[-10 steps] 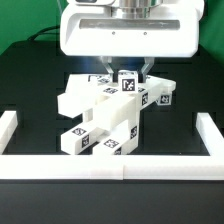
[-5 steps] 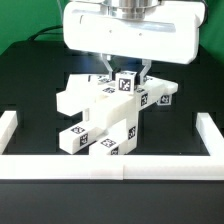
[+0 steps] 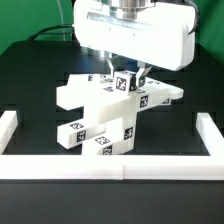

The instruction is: Assemble chair

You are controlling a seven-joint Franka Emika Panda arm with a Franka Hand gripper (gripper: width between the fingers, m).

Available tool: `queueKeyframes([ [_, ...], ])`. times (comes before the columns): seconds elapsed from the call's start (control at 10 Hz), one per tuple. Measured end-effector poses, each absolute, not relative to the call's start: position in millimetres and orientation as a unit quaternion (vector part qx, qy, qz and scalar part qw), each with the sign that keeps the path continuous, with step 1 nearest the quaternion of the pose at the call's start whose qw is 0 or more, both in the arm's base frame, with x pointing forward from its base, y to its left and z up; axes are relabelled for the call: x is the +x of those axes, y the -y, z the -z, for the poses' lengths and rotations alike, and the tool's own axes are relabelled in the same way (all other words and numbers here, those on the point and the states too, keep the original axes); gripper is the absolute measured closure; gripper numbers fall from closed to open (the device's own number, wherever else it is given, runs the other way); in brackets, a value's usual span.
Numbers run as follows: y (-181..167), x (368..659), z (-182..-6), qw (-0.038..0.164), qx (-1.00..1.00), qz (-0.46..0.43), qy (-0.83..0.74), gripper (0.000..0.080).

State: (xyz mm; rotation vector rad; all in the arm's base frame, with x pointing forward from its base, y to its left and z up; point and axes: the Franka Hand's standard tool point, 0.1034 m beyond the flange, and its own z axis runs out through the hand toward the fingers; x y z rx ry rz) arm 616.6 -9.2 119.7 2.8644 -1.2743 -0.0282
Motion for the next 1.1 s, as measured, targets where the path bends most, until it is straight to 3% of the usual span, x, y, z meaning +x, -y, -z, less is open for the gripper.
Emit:
queueKeyframes([
  [0.5, 8.6, 616.6, -119.6, 0.003, 0.873, 0.009, 0.488, 0.051],
  [0.7, 9.9, 616.6, -119.6, 0.003, 0.878, 0.009, 0.479, 0.0199],
  [1.1, 13.1, 616.4, -119.6, 0.005, 0.941, 0.009, 0.339, 0.0152],
])
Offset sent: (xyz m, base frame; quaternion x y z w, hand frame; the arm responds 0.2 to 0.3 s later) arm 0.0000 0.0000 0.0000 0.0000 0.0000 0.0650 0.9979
